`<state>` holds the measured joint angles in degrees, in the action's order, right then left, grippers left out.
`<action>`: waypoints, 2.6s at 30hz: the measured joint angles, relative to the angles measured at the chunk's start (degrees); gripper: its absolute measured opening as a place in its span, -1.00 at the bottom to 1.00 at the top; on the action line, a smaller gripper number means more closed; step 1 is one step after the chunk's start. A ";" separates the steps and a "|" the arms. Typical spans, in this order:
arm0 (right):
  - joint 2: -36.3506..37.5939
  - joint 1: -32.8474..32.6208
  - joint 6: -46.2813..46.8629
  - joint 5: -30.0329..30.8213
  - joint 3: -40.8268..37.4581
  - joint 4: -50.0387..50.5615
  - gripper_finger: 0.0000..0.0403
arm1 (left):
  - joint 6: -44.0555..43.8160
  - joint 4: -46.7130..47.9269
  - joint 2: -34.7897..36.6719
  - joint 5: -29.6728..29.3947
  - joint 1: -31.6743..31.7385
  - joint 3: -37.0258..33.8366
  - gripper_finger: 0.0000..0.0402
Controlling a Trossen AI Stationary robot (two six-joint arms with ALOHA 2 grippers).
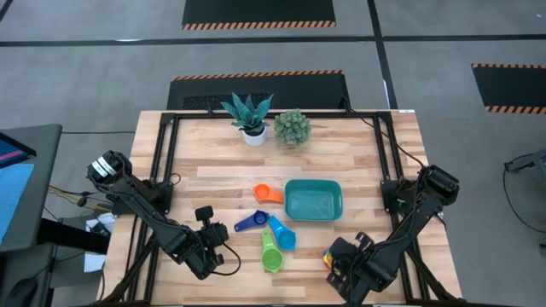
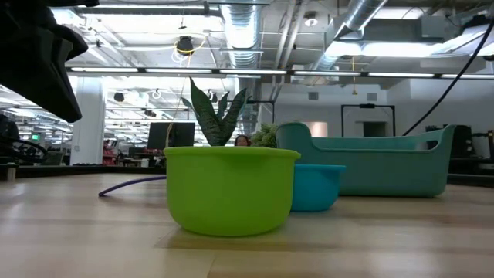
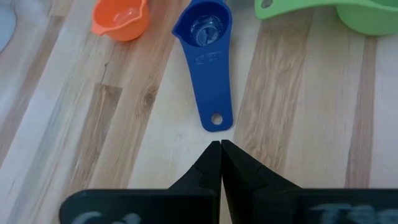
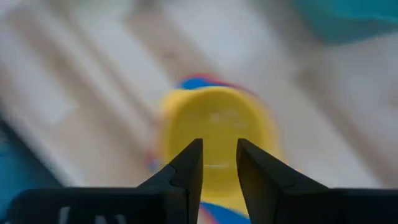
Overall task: Nest measuring cups in basket
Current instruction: Stack the yellow measuring cup on top of the blue measuring cup
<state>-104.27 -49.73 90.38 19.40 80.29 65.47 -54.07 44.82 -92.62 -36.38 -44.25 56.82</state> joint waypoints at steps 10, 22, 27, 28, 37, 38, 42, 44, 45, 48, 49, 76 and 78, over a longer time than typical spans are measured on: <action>0.00 -1.75 4.12 -0.63 -2.21 12.42 -0.75 | 0.38 -1.97 -0.02 -0.04 0.00 0.00 -1.00; 0.51 -2.74 6.84 -7.37 -11.19 9.04 -0.91 | 0.34 -2.34 -0.01 1.46 -0.01 0.00 -1.00; 0.52 -3.30 5.17 -9.03 -11.67 2.89 -0.94 | 0.34 -2.34 -0.01 1.46 -0.02 0.00 -1.00; 0.52 -3.35 5.15 -9.04 -11.67 1.81 -0.96 | 0.34 -2.34 -0.02 1.46 -0.01 0.00 -1.00; 0.52 -4.91 6.04 -9.11 -11.67 -4.96 -0.88 | 0.33 -2.34 0.00 1.46 -0.01 0.00 -1.00; 0.52 -5.13 6.02 -9.12 -11.67 -5.78 -0.88 | 0.31 -2.33 -0.02 1.46 -0.01 0.00 -1.00; 0.52 -5.49 5.76 -9.14 -11.63 -8.64 -0.89 | 0.31 -2.32 0.00 1.46 0.00 0.00 -1.00; 0.52 -5.87 5.76 -9.12 -10.87 -8.91 -0.91 | 0.31 -2.32 -0.01 1.44 -0.02 0.00 -1.00; 0.52 -5.94 5.74 -9.08 -10.26 -8.94 -0.93 | 0.31 -2.32 -0.02 1.44 -0.01 0.00 -1.00; 0.52 -5.95 5.71 -9.07 -8.41 -9.09 -0.94 | 0.31 -2.32 -0.02 1.28 0.00 0.00 -1.00; 0.52 -5.95 5.60 -9.07 -7.74 -9.07 -0.93 | 0.30 -2.32 -0.02 1.14 -0.01 0.00 -1.00; 0.52 -11.95 7.61 -2.78 0.98 -7.73 -0.93 | 34.06 -42.17 -14.31 7.23 5.73 10.19 -1.00; 0.40 -12.71 11.50 -0.31 0.98 -5.94 -0.94 | 36.88 -42.03 -17.74 7.28 7.26 15.04 -1.00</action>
<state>-103.87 -62.44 101.88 19.09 81.28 59.53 -17.20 2.78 -110.36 -29.10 -36.99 71.86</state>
